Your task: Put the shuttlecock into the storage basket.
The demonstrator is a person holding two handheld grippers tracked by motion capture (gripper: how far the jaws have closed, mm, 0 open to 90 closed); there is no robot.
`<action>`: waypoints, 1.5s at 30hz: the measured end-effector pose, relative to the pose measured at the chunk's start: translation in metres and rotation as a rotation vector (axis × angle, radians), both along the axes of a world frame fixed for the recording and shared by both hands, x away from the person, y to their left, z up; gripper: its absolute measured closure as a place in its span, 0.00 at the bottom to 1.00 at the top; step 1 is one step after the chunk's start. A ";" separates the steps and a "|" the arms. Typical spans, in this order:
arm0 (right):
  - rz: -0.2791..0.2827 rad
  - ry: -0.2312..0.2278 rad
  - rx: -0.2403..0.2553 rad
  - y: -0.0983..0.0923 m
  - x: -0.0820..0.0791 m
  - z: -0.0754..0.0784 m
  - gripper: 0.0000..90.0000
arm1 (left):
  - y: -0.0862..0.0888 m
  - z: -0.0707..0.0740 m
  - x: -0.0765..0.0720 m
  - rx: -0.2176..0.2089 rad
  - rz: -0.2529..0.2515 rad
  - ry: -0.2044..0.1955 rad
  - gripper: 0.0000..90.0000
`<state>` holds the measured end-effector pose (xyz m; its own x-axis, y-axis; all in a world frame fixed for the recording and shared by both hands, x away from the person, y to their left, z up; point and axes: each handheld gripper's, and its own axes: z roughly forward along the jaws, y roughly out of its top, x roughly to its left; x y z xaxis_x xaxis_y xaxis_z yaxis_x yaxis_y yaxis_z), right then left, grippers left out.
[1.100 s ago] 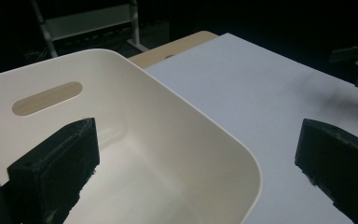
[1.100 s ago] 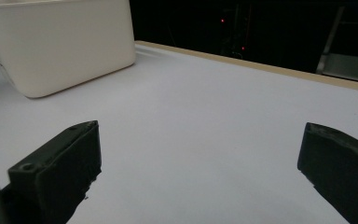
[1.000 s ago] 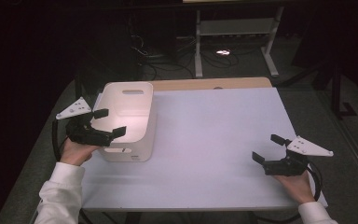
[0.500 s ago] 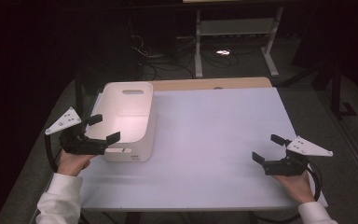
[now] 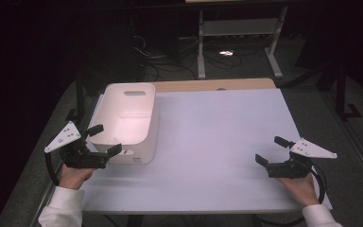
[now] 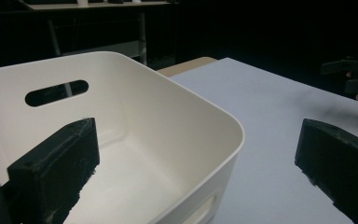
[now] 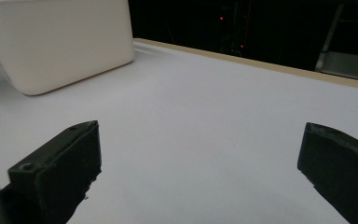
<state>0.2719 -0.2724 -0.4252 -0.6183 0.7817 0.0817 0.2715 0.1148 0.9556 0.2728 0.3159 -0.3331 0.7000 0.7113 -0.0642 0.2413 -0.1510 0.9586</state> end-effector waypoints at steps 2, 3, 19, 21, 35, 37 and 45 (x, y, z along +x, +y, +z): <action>0.000 0.000 0.000 0.000 0.000 0.000 0.00 | 0.001 -0.002 -0.002 -0.005 0.000 -0.005 0.00; -0.001 0.000 -0.001 0.000 0.000 0.000 0.00 | 0.002 -0.003 -0.003 -0.009 0.002 -0.008 0.00; -0.004 0.000 -0.002 0.000 0.000 0.000 0.00 | 0.002 -0.016 -0.018 -0.025 -0.028 -0.024 0.00; -0.004 0.000 -0.003 0.000 0.000 0.000 0.00 | 0.002 -0.017 -0.020 -0.023 -0.028 -0.024 0.00; -0.004 0.000 -0.006 0.000 0.000 0.000 0.00 | 0.003 -0.030 -0.030 -0.034 -0.057 -0.031 0.00; -0.004 -0.001 -0.006 0.000 0.000 0.000 0.00 | 0.002 -0.033 -0.031 -0.046 -0.059 -0.032 0.00; -0.005 0.005 -0.004 0.000 0.000 -0.001 0.00 | 0.001 -0.042 -0.034 -0.054 -0.062 -0.023 0.00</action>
